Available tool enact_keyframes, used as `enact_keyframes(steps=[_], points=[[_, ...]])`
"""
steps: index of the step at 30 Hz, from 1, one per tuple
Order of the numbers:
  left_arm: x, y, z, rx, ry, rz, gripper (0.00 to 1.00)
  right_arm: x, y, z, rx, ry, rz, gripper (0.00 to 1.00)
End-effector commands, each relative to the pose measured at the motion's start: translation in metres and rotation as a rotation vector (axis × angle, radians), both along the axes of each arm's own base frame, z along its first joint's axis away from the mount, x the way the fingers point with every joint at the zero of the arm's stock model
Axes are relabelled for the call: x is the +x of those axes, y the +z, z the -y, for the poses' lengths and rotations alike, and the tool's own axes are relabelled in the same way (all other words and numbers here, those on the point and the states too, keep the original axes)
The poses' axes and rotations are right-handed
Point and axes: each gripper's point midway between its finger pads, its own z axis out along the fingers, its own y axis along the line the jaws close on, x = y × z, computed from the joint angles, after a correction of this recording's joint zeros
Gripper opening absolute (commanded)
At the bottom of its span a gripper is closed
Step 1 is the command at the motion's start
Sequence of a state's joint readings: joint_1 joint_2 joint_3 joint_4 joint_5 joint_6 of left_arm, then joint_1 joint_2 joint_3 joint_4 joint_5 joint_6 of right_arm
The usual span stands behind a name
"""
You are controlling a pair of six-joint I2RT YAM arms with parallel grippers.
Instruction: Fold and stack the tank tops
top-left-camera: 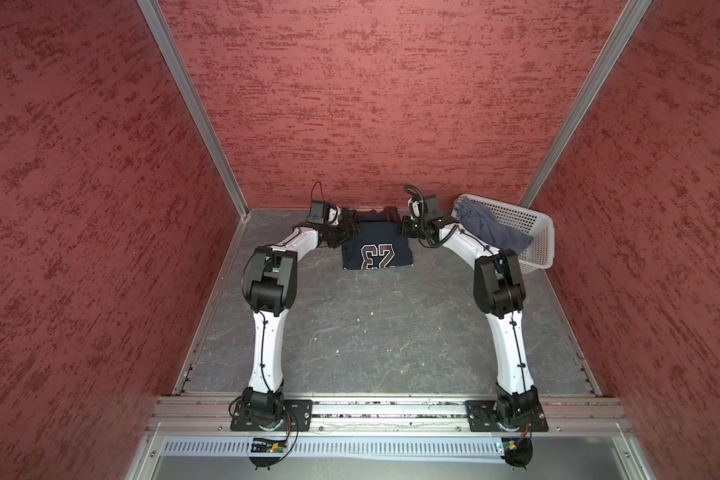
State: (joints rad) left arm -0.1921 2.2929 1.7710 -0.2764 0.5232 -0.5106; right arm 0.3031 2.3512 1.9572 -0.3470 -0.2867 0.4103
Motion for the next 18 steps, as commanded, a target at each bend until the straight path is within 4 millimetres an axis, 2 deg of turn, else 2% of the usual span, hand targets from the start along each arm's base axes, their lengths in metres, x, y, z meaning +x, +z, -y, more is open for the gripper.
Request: enact_keyframes(steps=[1,5,10,13,18], points=[[-0.006,-0.016,0.005,0.062,-0.016,-0.024,0.63,-0.003,-0.014,0.001,-0.017,0.011,-0.041,0.01],[-0.021,-0.025,0.013,0.072,-0.04,-0.036,0.41,-0.016,-0.025,0.002,-0.034,0.006,-0.076,0.01],[-0.055,-0.026,0.019,0.071,-0.062,-0.035,0.25,-0.05,-0.024,-0.002,-0.019,0.024,-0.09,0.01],[-0.085,-0.019,0.024,0.056,-0.072,-0.027,0.21,-0.08,-0.018,-0.004,0.004,0.032,-0.097,0.01],[-0.15,0.004,0.033,0.071,-0.098,0.02,0.2,-0.147,-0.003,-0.006,0.026,0.052,-0.091,0.01]])
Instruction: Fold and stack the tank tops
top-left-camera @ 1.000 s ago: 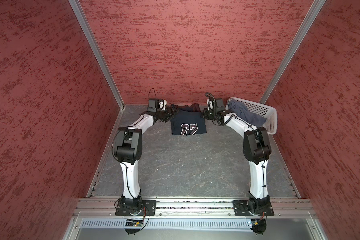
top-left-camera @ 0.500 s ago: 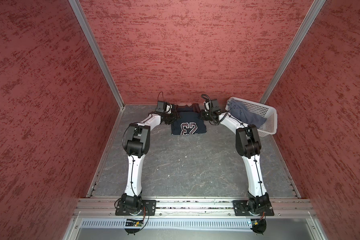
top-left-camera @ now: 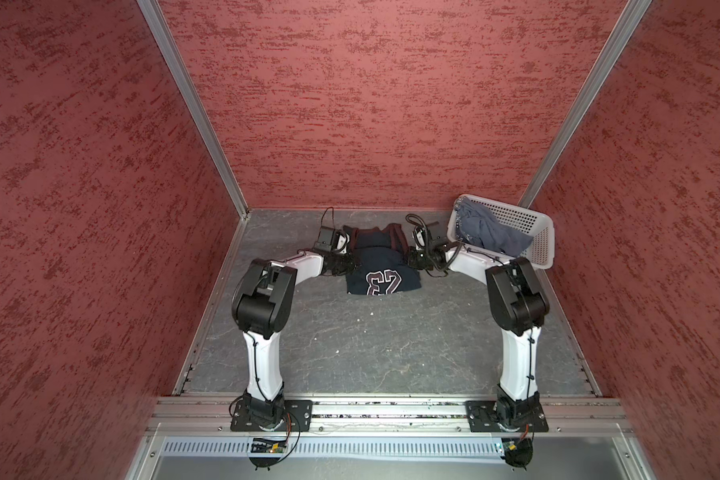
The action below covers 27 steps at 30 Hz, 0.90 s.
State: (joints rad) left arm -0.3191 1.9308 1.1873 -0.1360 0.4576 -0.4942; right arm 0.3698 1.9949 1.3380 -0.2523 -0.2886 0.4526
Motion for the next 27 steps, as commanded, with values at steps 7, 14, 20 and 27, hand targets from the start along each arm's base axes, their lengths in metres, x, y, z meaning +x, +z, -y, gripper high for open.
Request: enact_keyframes(steps=[7,14,20,27], points=[[-0.11,0.036,0.012,0.027,-0.032,0.1,0.2,-0.098,0.063,-0.015,0.092,0.047,0.103,0.01],[-0.143,0.074,-0.003,0.023,0.01,0.18,0.17,-0.122,0.112,-0.012,0.113,0.056,0.18,0.01],[-0.139,0.113,-0.011,-0.032,0.055,0.236,0.15,-0.112,0.149,-0.012,0.106,0.064,0.254,0.01],[-0.121,0.144,-0.022,-0.061,0.104,0.264,0.13,-0.086,0.196,-0.023,0.11,0.076,0.351,0.01]])
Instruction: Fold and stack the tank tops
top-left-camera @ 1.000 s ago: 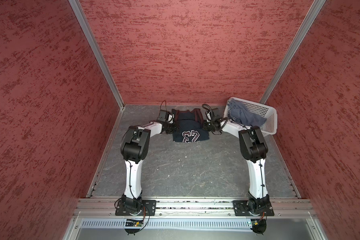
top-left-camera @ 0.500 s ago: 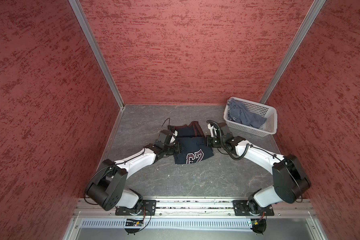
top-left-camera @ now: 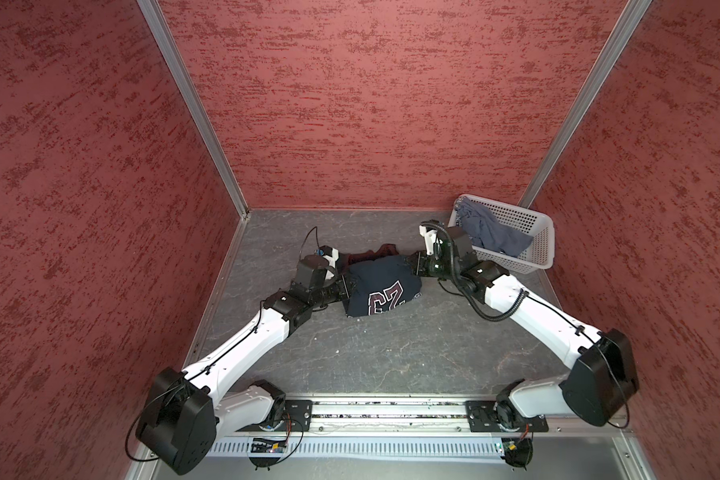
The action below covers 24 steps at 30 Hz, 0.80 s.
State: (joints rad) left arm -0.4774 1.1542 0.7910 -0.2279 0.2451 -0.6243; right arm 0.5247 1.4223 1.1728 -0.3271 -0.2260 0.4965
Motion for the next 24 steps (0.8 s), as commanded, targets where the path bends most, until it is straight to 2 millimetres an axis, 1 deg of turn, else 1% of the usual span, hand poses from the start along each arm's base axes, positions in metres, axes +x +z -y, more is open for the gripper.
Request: enact_keyframes(steps=[1,2,3,6,11,15,19,22,24], points=[[0.011,0.02,-0.008,-0.019,0.039,0.017,0.13,0.013,0.024,-0.002,-0.016,-0.007,0.067,0.02],[0.015,0.022,-0.011,-0.028,0.051,0.014,0.13,0.017,0.028,-0.004,-0.017,-0.006,0.075,0.02],[0.02,0.025,-0.014,-0.043,0.058,0.012,0.13,0.022,0.025,-0.006,-0.026,-0.002,0.072,0.02],[0.036,0.03,-0.021,-0.052,0.08,0.003,0.13,0.036,0.03,-0.011,-0.027,0.0,0.086,0.02],[0.064,0.02,-0.031,-0.069,0.126,-0.057,0.13,0.067,0.025,-0.015,-0.006,0.012,0.073,0.02],[0.087,0.016,-0.042,-0.093,0.176,-0.089,0.13,0.095,0.016,-0.022,0.004,0.033,0.054,0.02],[0.116,0.01,-0.05,-0.095,0.198,-0.124,0.13,0.126,-0.002,-0.024,0.017,0.023,0.013,0.02],[0.142,-0.001,-0.057,-0.101,0.215,-0.163,0.13,0.149,-0.016,-0.023,0.024,0.008,-0.007,0.03],[0.16,-0.015,-0.063,-0.1,0.233,-0.203,0.13,0.165,-0.028,-0.023,0.028,0.004,-0.027,0.03]])
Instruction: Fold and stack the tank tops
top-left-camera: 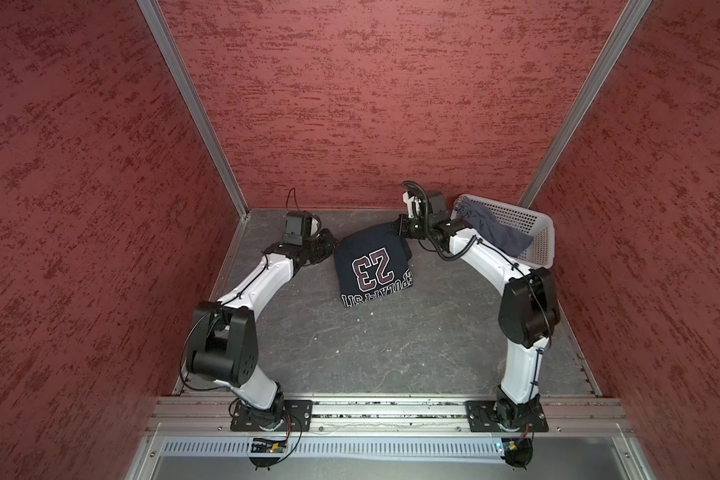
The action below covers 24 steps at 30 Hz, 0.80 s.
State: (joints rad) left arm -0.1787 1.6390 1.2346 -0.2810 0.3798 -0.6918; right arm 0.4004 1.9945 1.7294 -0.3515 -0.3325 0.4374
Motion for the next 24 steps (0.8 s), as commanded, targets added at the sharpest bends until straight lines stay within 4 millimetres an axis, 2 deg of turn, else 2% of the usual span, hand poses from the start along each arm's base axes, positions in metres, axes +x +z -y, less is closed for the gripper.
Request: enact_keyframes(steps=[1,5,8,9,11,13,15,18,21,24], points=[[0.022,-0.018,-0.006,-0.023,0.007,-0.063,0.13,0.023,-0.003,0.002,0.028,0.002,-0.006,0.03],[0.052,-0.048,-0.006,-0.045,-0.003,-0.114,0.13,0.049,-0.03,0.005,0.032,-0.021,-0.044,0.03],[0.062,-0.055,-0.008,-0.01,-0.01,-0.108,0.2,0.064,-0.054,0.012,0.029,-0.045,-0.084,0.07],[0.062,-0.056,-0.009,0.0,-0.012,-0.107,0.25,0.067,-0.061,0.015,0.022,-0.053,-0.095,0.12],[0.06,-0.057,-0.01,0.018,-0.019,-0.103,0.33,0.072,-0.075,0.021,-0.005,-0.072,-0.115,0.31],[0.055,-0.06,-0.009,0.04,-0.036,-0.104,0.4,0.074,-0.083,0.028,-0.051,-0.093,-0.125,0.46],[0.047,-0.067,-0.008,0.082,-0.047,-0.114,0.44,0.072,-0.085,0.034,-0.086,-0.103,-0.127,0.58],[0.037,-0.078,-0.006,0.115,-0.074,-0.125,0.5,0.061,-0.081,0.04,-0.12,-0.105,-0.119,0.7],[0.029,-0.09,-0.003,0.127,-0.091,-0.142,0.55,0.046,-0.075,0.042,-0.142,-0.098,-0.101,0.76],[0.027,-0.103,0.002,0.122,-0.106,-0.152,0.57,0.029,-0.08,0.041,-0.151,-0.079,-0.095,0.79]])
